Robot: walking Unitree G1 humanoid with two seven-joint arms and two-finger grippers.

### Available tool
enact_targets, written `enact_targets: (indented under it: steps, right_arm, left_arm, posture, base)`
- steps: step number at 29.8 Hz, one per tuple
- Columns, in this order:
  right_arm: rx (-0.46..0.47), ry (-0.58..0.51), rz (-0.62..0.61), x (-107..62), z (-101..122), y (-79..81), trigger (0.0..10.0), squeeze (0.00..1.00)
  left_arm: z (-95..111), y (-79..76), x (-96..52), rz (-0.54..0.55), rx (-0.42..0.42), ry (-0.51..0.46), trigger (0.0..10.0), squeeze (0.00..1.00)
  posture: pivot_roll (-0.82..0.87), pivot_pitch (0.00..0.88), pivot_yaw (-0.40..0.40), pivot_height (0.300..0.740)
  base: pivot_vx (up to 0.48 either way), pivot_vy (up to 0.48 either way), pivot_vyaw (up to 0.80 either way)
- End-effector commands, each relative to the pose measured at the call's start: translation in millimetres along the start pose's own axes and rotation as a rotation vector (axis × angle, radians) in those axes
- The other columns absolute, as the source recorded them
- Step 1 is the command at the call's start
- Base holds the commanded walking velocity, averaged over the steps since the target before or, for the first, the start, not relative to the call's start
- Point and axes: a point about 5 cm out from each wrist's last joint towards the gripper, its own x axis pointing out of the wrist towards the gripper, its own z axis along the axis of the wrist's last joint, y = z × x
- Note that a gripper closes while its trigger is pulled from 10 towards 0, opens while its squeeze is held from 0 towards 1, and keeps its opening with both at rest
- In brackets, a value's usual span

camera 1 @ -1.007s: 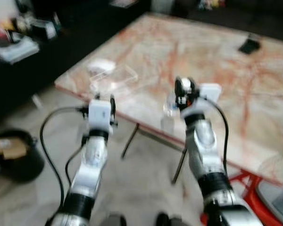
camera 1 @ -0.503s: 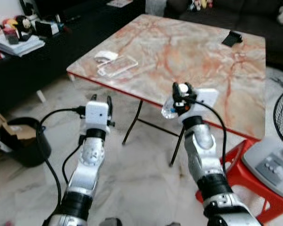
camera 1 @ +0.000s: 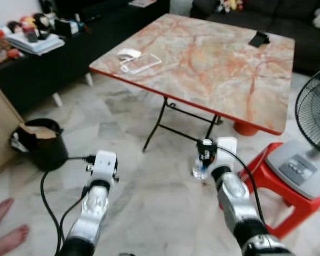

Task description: Picking trash to rubbish bin

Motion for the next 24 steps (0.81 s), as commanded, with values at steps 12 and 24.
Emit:
enact_targets:
  steps: [12,24]
  right_arm:
    - [0.008,0.532,-0.149,-77.8,-119,-32.0,10.0,0.00]
    - [0.011,0.560,-0.237,-91.5,-127,-46.3,10.0,0.00]
  left_arm:
    - [-126,6.6,-83.0,-0.031,0.022,0.585,10.0,0.00]
    - [-148,-4.6,-113.6,-0.012,-0.044,0.719,10.0,0.00]
  posture:
    - [0.04,0.124,-0.051,0.740]
    - [0.03,0.110,-0.074,0.740]
  base:
    - [0.000,0.000,0.00]
    - [0.000,0.000,0.20]
